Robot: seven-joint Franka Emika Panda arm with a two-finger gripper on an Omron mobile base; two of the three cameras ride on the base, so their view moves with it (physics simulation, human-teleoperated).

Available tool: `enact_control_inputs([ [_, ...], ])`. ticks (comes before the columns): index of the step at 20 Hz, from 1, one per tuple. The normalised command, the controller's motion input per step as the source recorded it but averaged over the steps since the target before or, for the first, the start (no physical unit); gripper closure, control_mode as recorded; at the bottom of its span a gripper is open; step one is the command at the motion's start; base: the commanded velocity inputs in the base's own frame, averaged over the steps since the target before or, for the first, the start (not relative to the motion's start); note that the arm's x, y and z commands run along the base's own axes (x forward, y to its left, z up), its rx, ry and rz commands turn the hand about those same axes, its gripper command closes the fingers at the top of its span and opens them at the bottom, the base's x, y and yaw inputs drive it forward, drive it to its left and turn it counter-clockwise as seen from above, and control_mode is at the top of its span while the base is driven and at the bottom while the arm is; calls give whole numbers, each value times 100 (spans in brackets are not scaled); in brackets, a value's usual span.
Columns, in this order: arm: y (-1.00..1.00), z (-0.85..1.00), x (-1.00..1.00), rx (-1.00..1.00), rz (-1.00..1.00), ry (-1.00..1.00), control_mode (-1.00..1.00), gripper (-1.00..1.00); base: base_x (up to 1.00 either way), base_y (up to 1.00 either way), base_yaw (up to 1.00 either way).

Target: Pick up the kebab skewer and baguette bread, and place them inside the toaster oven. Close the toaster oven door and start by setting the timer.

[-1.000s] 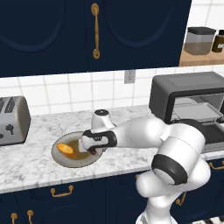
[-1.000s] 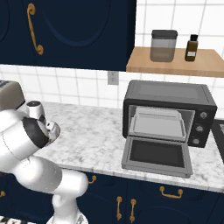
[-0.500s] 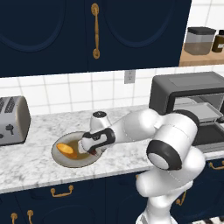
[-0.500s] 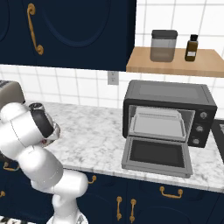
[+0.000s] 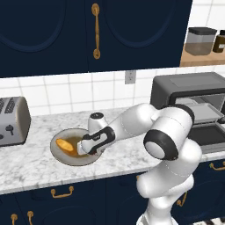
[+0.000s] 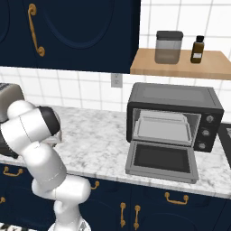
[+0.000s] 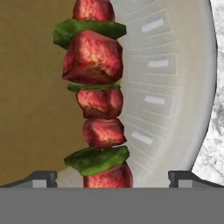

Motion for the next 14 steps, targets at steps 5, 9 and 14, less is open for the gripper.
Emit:
enact_control_inputs([
  [5, 22, -2, 9, -5, 5, -4, -100, -100, 0, 0, 0],
  [9, 39, -3, 4, -11, 8, -7, -100, -100, 0, 0, 0],
  [14, 20, -16, 0, -11, 9, -4, -100, 100, 0, 0, 0],
])
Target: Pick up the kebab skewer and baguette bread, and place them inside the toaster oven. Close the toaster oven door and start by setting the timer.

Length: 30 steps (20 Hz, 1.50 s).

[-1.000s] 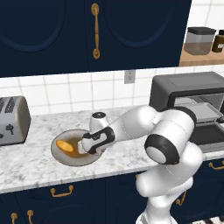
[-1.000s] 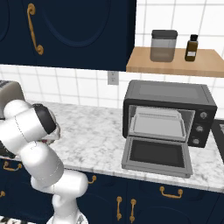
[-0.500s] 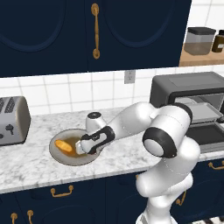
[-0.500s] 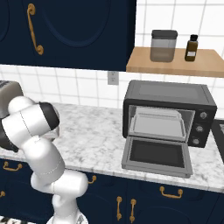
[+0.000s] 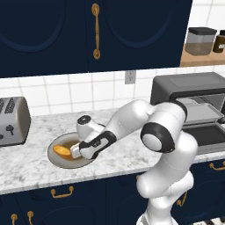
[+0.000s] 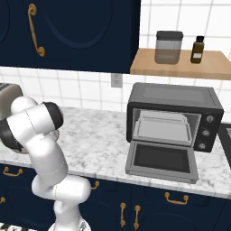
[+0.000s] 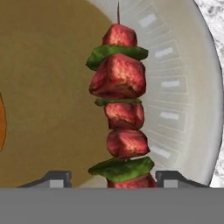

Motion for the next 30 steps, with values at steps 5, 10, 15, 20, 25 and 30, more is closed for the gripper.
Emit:
enact_control_inputs([
  [5, 0, -4, 0, -4, 12, -2, -100, 100, 0, 0, 0],
  [10, -4, 28, -4, 0, 9, 0, -100, 100, 0, 0, 0],
  [15, -41, 85, -46, 0, 2, 0, -100, 100, 0, 0, 0],
  [20, -83, 74, -62, 5, 0, 0, -100, 100, 0, 0, 0],
  [25, -90, 49, -24, 6, -1, 0, -100, 100, 0, 0, 0],
  [30, -94, 45, 0, 4, -3, 0, -100, 100, 0, 0, 0],
])
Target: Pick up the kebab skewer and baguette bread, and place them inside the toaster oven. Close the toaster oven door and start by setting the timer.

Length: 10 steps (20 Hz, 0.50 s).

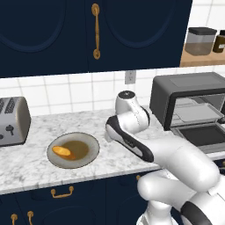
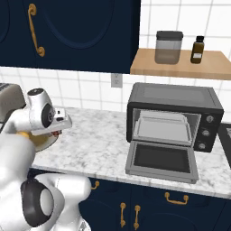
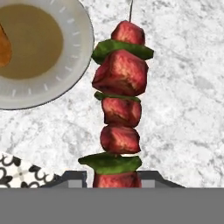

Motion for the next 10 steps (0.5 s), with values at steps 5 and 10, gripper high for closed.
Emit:
enact_control_inputs([
  [5, -100, 13, 0, 0, -2, 0, -100, 100, 0, 0, 0],
  [10, -100, 4, 3, 0, 0, 3, -100, 100, 0, 0, 0],
])
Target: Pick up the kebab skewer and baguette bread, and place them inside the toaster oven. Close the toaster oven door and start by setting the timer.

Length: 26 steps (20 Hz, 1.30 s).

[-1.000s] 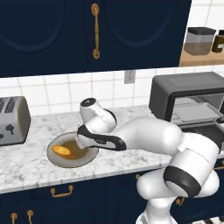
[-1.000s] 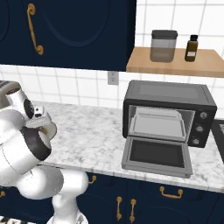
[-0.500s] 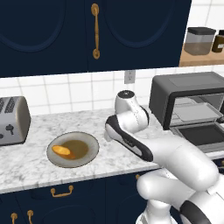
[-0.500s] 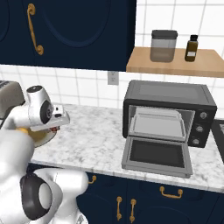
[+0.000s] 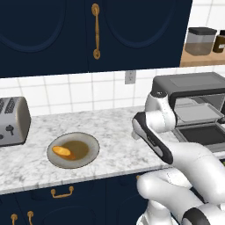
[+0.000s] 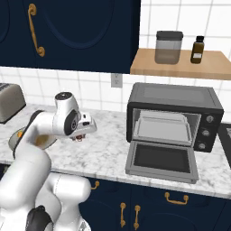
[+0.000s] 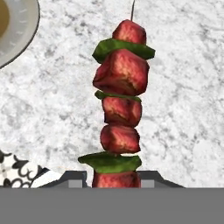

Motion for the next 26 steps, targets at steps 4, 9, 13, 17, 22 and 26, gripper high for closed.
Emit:
enact_control_inputs([
  [4, -100, 6, 39, 0, -4, 1, -100, 100, 0, 0, 0],
  [9, -100, 2, 30, 0, -5, 1, -100, 100, 0, 0, 0],
  [13, -100, 7, 19, 0, -9, 1, -100, 100, 0, 0, 0],
  [17, -100, 19, 10, 1, -10, 3, -100, 100, 0, 0, 0],
  [22, -55, 25, 0, 0, -5, 2, -100, 100, 0, 0, 0],
  [26, -22, 9, 11, 0, 0, -6, -100, 100, 0, 0, 0],
])
